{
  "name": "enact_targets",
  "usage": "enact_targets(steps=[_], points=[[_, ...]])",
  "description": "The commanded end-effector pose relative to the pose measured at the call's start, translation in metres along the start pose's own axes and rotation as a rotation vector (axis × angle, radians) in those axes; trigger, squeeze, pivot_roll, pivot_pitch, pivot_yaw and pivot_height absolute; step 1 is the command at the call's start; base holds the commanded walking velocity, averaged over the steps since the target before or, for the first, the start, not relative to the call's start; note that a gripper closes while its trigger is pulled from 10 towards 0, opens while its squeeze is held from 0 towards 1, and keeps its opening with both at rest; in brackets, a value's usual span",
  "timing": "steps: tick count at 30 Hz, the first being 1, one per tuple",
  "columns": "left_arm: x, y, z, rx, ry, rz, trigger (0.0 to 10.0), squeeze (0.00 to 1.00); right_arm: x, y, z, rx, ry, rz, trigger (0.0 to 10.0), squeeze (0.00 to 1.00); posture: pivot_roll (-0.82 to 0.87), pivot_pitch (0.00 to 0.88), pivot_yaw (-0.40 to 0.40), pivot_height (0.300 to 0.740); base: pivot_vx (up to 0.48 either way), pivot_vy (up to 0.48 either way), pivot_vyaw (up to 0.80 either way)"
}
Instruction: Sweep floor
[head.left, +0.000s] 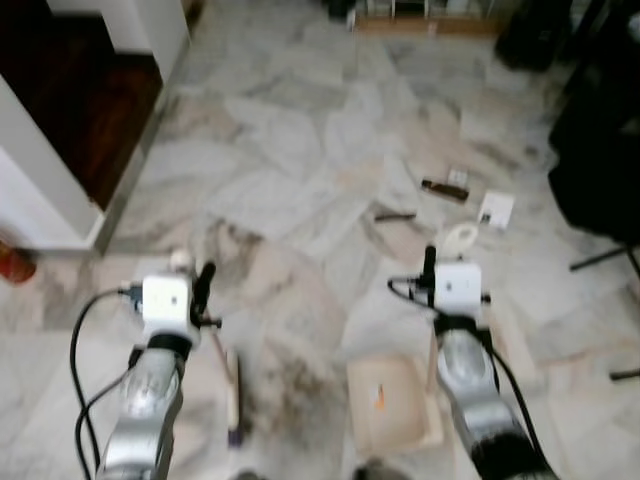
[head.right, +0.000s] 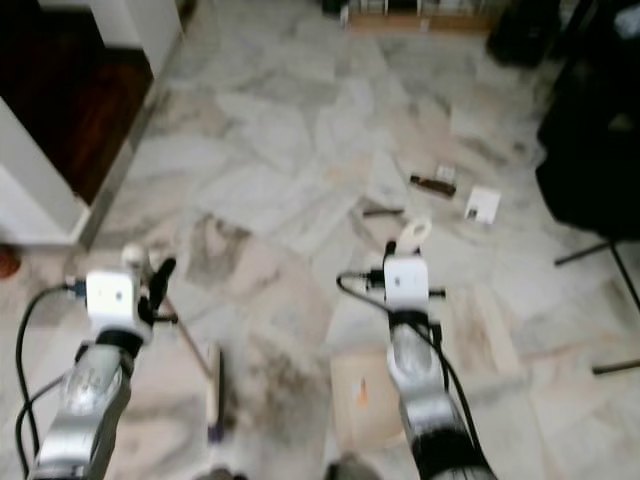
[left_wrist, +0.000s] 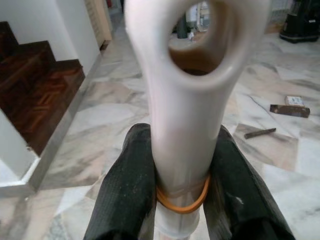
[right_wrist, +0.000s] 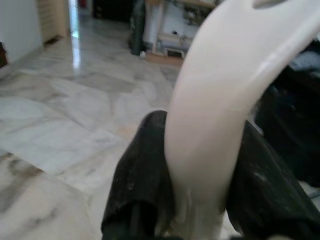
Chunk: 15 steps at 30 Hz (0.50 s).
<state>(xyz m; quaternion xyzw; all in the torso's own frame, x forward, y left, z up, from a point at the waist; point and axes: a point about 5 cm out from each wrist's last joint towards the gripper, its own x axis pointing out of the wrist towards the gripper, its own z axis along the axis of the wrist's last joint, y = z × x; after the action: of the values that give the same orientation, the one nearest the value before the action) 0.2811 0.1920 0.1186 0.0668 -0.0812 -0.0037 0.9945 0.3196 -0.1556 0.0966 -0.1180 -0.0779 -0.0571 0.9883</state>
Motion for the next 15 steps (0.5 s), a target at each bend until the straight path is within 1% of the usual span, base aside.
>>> enact_targets(steps=[1,6,9,15], points=[[-0.0008,-0.0019,0.0035,0.013,-0.021,-0.005,10.0,0.0,-0.0023,-0.0044,-0.0029,-0.006,0.005,-0.011,10.0,0.0,0.13,0.189,-0.008,0.74,0.0,0.0,0.0],[-0.001,-0.0015,0.0037,0.006,-0.023,-0.003,10.0,0.0,-0.0024,-0.0045,-0.0031,-0.006,0.006,-0.011,10.0,0.0,0.13,0.189,-0.009,0.74,0.0,0.0,0.0],[-0.001,-0.0015,0.0044,-0.012,-0.031,-0.003,10.0,0.0,-0.0023,-0.0041,-0.0029,-0.005,0.004,-0.01,10.0,0.0,0.14,0.188,-0.008,0.74,0.0,0.0,0.0],[-0.0004,-0.0022,0.0044,-0.012,-0.028,-0.009,10.0,0.0,-0.0019,-0.0039,-0.0026,-0.004,0.002,-0.009,10.0,0.0,0.13,0.182,-0.008,0.74,0.0,0.0,0.0]])
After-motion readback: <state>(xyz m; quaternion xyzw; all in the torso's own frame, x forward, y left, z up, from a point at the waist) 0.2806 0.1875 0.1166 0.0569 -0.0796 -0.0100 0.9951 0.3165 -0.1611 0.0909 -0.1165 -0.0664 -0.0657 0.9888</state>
